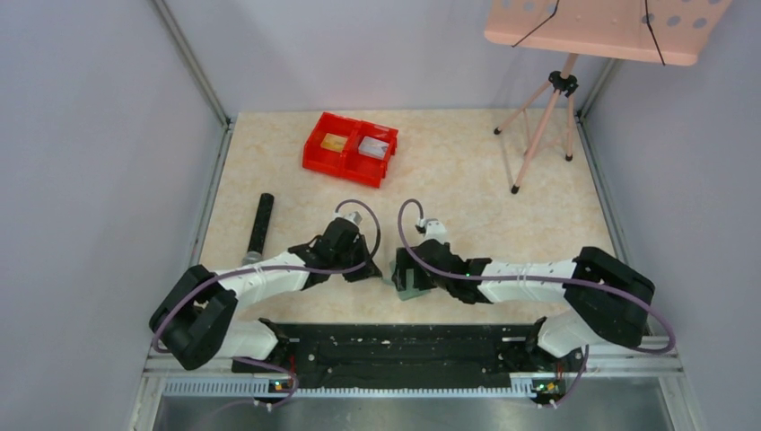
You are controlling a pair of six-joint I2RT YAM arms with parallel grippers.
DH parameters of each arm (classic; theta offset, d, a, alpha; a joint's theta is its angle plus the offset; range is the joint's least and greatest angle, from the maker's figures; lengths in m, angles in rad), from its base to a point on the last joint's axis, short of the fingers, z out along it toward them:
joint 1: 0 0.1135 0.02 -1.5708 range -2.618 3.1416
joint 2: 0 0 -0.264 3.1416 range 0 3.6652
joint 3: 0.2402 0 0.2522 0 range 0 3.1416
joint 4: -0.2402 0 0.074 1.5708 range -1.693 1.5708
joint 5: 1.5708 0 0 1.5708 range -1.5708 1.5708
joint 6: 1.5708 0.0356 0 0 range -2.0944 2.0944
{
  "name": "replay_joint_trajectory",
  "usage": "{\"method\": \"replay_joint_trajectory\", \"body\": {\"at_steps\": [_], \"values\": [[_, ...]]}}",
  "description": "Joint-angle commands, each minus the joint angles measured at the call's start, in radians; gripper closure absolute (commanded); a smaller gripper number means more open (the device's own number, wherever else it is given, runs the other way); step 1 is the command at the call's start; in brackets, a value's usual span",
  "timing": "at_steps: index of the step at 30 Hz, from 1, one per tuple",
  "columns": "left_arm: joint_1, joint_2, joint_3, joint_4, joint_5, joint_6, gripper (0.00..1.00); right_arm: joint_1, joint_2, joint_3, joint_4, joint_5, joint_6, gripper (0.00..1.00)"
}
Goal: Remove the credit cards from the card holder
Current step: Open the card holder at the center of the board.
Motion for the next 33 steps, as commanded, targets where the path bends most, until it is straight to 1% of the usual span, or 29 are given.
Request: {"method": "replay_joint_trajectory", "body": {"at_steps": [1,7,17,33], "values": [[0.003,-0.046,-0.023,0.053,0.021,0.006,1.0,0.066,0.074,0.087,-0.089,0.135,0.003,0.05],[0.003,-0.074,-0.04,0.051,0.011,0.009,1.0,0.112,0.132,0.137,-0.175,0.244,0.026,0.04],[0.003,-0.091,-0.063,0.051,0.001,0.005,1.0,0.162,0.183,0.179,-0.239,0.33,0.047,0.01],[0.003,-0.102,-0.068,0.045,-0.007,0.002,1.0,0.179,0.239,0.209,-0.266,0.383,0.046,0.01]]}}
